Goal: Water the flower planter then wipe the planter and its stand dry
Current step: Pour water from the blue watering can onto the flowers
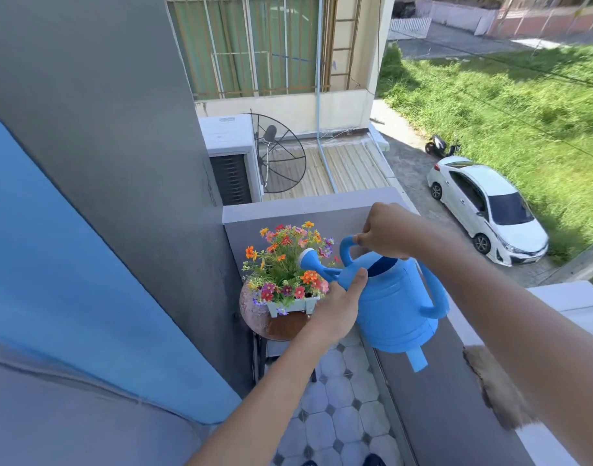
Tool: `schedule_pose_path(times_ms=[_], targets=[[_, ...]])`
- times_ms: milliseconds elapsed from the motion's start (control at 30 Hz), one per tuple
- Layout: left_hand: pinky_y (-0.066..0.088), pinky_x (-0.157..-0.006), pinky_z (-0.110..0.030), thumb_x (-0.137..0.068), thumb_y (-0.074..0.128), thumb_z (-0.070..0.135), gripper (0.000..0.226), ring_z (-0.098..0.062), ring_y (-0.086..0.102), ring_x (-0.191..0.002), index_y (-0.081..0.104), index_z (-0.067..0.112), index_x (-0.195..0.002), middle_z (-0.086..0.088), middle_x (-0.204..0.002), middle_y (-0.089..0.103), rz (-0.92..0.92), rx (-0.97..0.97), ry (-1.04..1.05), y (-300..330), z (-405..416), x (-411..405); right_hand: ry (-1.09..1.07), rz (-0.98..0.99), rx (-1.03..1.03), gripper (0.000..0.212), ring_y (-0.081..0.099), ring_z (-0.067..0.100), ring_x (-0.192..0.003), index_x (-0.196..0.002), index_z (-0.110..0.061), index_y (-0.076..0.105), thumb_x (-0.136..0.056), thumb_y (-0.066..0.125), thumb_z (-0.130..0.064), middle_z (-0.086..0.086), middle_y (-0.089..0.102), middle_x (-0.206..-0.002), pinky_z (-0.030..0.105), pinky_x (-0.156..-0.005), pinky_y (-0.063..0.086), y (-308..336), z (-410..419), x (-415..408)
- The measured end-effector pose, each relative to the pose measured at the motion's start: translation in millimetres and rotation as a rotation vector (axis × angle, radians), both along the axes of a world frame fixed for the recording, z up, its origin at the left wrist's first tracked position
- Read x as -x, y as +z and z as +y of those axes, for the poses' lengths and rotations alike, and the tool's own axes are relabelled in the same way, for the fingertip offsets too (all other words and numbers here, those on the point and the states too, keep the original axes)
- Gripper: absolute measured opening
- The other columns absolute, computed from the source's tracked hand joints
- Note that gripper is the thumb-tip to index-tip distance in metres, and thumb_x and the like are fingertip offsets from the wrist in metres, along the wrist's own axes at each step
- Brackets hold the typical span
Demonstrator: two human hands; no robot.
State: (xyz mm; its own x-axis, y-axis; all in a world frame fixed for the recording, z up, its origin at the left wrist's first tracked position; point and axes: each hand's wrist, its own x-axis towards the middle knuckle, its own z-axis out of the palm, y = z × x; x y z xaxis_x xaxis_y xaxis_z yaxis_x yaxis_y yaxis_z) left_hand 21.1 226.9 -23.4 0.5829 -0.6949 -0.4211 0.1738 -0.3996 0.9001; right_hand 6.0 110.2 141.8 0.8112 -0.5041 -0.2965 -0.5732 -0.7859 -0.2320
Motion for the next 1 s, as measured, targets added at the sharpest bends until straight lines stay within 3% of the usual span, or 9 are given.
schedule_pose_path(times_ms=[133, 267, 367, 500, 567, 633, 767, 900, 1000], targets=[[0.041, -0.109, -0.054, -0.054, 0.034, 0.105, 0.116, -0.027, 0.056, -0.128, 0.045, 0.030, -0.141, -0.003, -0.139, 0.058, 0.032, -0.064, 0.019, -4.6, -15.2, 6.0, -0.030, 0.009, 0.004, 0.033, 0.048, 0.020, -0.048, -0.099, -0.006, 0.064, -0.094, 0.060, -0.039, 0.009, 0.056, -0.076, 0.027, -0.046, 0.040, 4.2, -7.8, 11.1], [0.045, -0.105, -0.054, -0.066, 0.038, 0.097, 0.093, -0.017, 0.063, -0.116, 0.050, 0.036, -0.135, 0.002, -0.126, 0.067, 0.049, 0.033, -0.058, 17.8, -15.7, 15.4, -0.052, 0.027, 0.033, 0.030, 0.045, 0.018, -0.045, -0.086, -0.007, 0.052, -0.096, 0.060, -0.034, 0.005, 0.047, -0.065, 0.026, -0.043, 0.032, 7.4, -13.6, 18.3], [0.047, -0.103, -0.053, -0.069, 0.037, 0.095, 0.090, -0.022, 0.063, -0.115, 0.053, 0.034, -0.134, -0.005, -0.126, 0.067, 0.063, 0.035, -0.079, 31.1, -16.1, 17.8, -0.067, 0.026, 0.025, 0.034, 0.045, 0.019, -0.045, -0.074, -0.010, 0.046, -0.096, 0.060, -0.032, 0.005, 0.046, -0.065, 0.026, -0.043, 0.032, 7.1, -19.4, 20.1], [0.043, -0.069, -0.028, -0.094, 0.032, 0.070, 0.069, -0.010, 0.054, -0.074, 0.055, 0.017, -0.131, 0.001, -0.083, 0.056, 0.004, 0.032, -0.091, 46.2, -16.4, 19.6, -0.065, 0.051, 0.027, 0.033, 0.050, 0.021, -0.047, -0.078, -0.012, 0.046, -0.096, 0.060, -0.036, 0.006, 0.049, -0.070, 0.024, -0.042, 0.037, 9.7, -23.9, 21.2], [0.048, -0.071, -0.030, -0.097, 0.029, 0.066, 0.057, -0.007, 0.046, -0.068, 0.053, 0.022, -0.124, 0.007, -0.076, 0.044, -0.015, -0.022, -0.096, 46.7, -17.7, 23.3, -0.054, 0.077, 0.027, 0.031, 0.052, 0.022, -0.049, -0.084, -0.012, 0.049, -0.095, 0.061, -0.038, 0.006, 0.049, -0.072, 0.024, -0.042, 0.039, 12.4, -24.3, 21.9], [0.053, -0.090, -0.038, -0.095, 0.029, 0.071, 0.059, -0.007, 0.050, -0.075, 0.049, 0.026, -0.127, 0.010, -0.080, 0.044, 0.002, -0.059, -0.102, 47.6, -17.8, 26.4, -0.041, 0.100, 0.034, 0.030, 0.053, 0.022, -0.050, -0.094, -0.010, 0.053, -0.095, 0.062, -0.039, 0.006, 0.051, -0.073, 0.024, -0.042, 0.040, 14.0, -24.4, 22.2], [0.049, -0.100, -0.044, -0.090, 0.027, 0.077, 0.076, -0.008, 0.054, -0.083, 0.043, 0.020, -0.137, 0.011, -0.086, 0.046, 0.049, -0.061, -0.137, 43.9, -19.4, 26.2, -0.022, 0.130, 0.055, 0.030, 0.053, 0.022, -0.049, -0.091, -0.010, 0.053, -0.095, 0.062, -0.038, 0.005, 0.051, -0.071, 0.024, -0.042, 0.040, 12.1, -26.7, 19.5], [0.050, -0.090, -0.037, -0.095, 0.027, 0.071, 0.070, -0.003, 0.051, -0.081, 0.042, 0.024, -0.143, 0.013, -0.089, 0.048, 0.016, -0.056, -0.131, 44.1, -22.3, 19.1, -0.046, 0.097, 0.038, 0.043, 0.050, 0.024, -0.044, -0.066, -0.016, 0.035, -0.095, 0.060, -0.035, 0.006, 0.044, -0.065, 0.024, -0.043, 0.037, 4.0, -33.3, 16.6], [0.046, -0.090, -0.036, -0.082, 0.031, 0.084, 0.086, -0.008, 0.057, -0.101, 0.041, 0.027, -0.146, 0.003, -0.118, 0.062, 0.036, -0.038, -0.130, 41.9, -28.4, 12.0, -0.086, 0.063, 0.012, 0.046, 0.046, 0.022, -0.039, -0.062, -0.015, 0.032, -0.095, 0.060, -0.031, 0.006, 0.042, -0.057, 0.023, -0.042, 0.035, -1.5, -38.9, 14.9]])
